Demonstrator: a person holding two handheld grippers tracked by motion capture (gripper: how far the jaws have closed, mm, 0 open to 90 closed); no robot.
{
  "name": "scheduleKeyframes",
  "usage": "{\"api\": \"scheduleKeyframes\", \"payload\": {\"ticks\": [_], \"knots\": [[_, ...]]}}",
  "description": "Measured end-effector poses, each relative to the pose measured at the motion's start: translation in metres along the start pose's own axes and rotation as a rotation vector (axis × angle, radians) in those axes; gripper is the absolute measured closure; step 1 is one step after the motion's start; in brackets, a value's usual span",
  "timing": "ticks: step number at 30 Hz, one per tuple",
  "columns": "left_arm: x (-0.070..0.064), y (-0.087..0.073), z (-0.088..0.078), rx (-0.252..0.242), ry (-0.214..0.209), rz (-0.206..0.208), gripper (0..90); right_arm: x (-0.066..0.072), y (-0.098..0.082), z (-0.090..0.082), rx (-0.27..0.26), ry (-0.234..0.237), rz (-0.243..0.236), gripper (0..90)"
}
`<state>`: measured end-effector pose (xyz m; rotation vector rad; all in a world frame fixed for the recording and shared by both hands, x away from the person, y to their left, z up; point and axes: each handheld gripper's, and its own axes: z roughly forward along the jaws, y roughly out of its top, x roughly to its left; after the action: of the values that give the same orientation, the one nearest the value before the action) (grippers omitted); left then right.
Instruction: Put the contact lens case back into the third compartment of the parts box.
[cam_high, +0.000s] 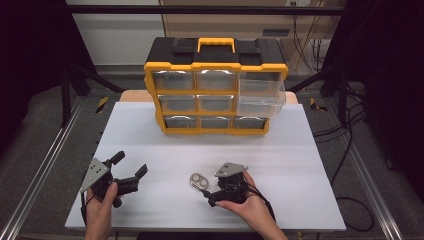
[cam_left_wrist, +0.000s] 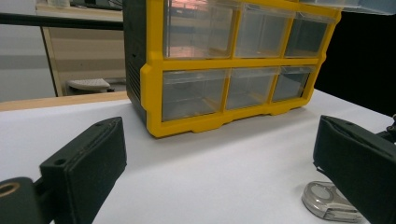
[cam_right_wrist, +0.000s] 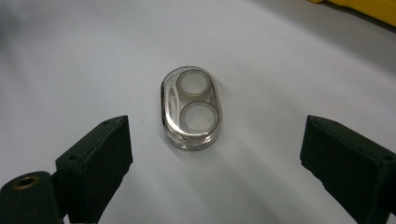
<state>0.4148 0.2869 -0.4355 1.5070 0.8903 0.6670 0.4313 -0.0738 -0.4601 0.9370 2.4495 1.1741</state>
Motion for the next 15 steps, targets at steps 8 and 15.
{"api": "scheduleKeyframes", "payload": {"ticks": [8, 15], "knots": [[0.0, 0.0, 0.001, 0.004, -0.001, -0.001, 2.4, 0.005, 0.003, 0.012, 0.049, 0.011, -0.009, 11.2], [-0.001, 0.0, 0.001, 0.006, -0.002, -0.002, 2.4, 0.01, 0.007, 0.02, 0.073, 0.025, -0.01, 14.4]]}}
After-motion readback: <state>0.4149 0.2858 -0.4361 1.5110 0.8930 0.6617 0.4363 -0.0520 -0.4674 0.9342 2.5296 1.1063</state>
